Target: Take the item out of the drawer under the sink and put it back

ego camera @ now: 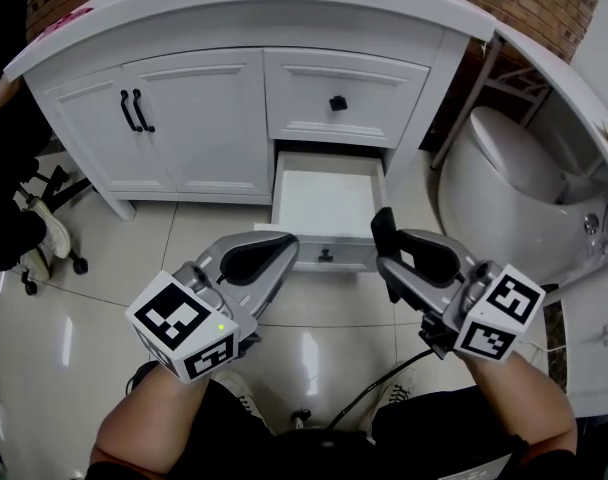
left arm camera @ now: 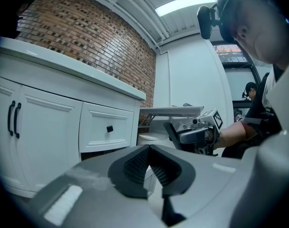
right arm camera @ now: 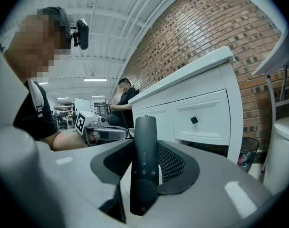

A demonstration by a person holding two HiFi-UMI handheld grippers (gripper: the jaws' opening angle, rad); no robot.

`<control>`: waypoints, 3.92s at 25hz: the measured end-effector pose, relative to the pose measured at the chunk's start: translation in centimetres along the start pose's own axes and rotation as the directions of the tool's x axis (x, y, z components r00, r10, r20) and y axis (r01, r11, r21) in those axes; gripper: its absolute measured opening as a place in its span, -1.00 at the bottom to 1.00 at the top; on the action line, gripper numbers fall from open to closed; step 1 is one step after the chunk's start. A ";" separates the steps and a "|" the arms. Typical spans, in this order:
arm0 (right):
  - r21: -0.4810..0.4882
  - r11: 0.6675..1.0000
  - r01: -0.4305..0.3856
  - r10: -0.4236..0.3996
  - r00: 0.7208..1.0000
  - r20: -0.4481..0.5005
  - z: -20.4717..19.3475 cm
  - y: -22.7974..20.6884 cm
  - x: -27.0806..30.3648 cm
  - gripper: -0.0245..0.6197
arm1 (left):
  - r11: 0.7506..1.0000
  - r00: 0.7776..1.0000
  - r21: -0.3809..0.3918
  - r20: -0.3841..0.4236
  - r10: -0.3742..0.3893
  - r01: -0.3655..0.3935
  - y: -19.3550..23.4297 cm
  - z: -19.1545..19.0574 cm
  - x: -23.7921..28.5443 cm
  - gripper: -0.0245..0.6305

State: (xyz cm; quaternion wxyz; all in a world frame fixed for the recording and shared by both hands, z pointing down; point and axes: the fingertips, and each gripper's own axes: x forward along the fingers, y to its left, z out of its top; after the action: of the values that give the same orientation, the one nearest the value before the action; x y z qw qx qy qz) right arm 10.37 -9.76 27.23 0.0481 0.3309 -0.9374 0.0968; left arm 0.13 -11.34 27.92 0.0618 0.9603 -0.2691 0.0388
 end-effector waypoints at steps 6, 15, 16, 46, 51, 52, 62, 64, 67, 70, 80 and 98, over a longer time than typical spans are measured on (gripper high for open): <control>-0.001 1.000 -0.011 0.011 1.000 -0.015 -0.3 0.0 0.2 -0.42 | 1.000 1.000 0.008 -0.011 0.009 -0.009 0.1 -0.3 0.0 -0.91; -0.001 1.000 -0.015 0.015 1.000 -0.016 -0.3 -0.1 0.2 -0.42 | 0.997 0.998 0.054 -0.024 0.054 -0.053 0.7 -0.5 0.0 -0.91; -0.001 1.000 -0.015 0.015 1.000 -0.017 -0.3 -0.1 0.1 -0.42 | 0.997 0.998 0.053 -0.024 0.055 -0.054 0.7 -0.5 0.0 -0.91; -0.264 0.962 0.065 -0.093 0.991 -0.094 1.2 -0.2 2.1 -0.42 | 0.999 0.999 0.022 -0.006 0.043 -0.043 0.8 -0.3 -0.2 -0.91; -0.291 0.954 0.066 -0.103 0.988 -0.113 1.9 -1.1 3.0 -0.42 | 0.998 0.998 0.002 0.001 0.056 -0.056 1.5 -0.2 -0.4 -0.91; -0.288 0.955 0.067 -0.104 0.987 -0.118 1.9 -1.4 3.2 -0.42 | 0.998 0.998 -0.001 0.002 0.056 -0.056 1.6 -0.2 -0.4 -0.91; -0.345 0.938 0.045 -0.114 0.976 -0.183 2.1 -4.7 7.0 -0.42 | 0.999 0.999 -0.006 -0.002 0.033 -0.033 1.3 -0.7 0.5 -0.91; -0.403 0.915 0.033 -0.129 0.968 -0.214 1.8 -5.4 8.0 -0.42 | 0.999 0.999 -0.008 0.001 0.036 -0.036 1.4 -0.6 0.5 -0.91; -0.529 0.849 -0.008 -0.150 0.955 -0.256 1.0 -6.6 9.5 -0.42 | 0.999 0.999 -0.011 0.000 0.043 -0.043 1.7 -0.7 0.5 -0.91; -0.622 0.782 -0.039 -0.172 0.945 -0.277 0.2 -7.7 11.0 -0.42 | 0.999 0.999 -0.015 -0.005 0.052 -0.052 2.2 -0.9 0.5 -0.91; -0.511 0.855 -0.086 -0.169 0.885 -0.433 -5.9 -14.2 15.9 -0.42 | 0.996 0.997 -0.052 0.004 0.071 -0.071 3.4 -1.1 0.9 -0.91; -0.400 0.877 -0.266 -0.114 0.694 -0.711 -16.5 -18.1 20.8 -0.42 | 0.993 0.998 -0.094 -0.015 0.065 -0.066 4.4 -2.0 2.3 -0.91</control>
State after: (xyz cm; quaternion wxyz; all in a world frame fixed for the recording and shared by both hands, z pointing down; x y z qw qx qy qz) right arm 6.07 -32.79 49.30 0.4840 0.2039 -0.8509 -0.0122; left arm -0.30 -15.99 30.62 0.1076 0.9467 -0.3018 0.0339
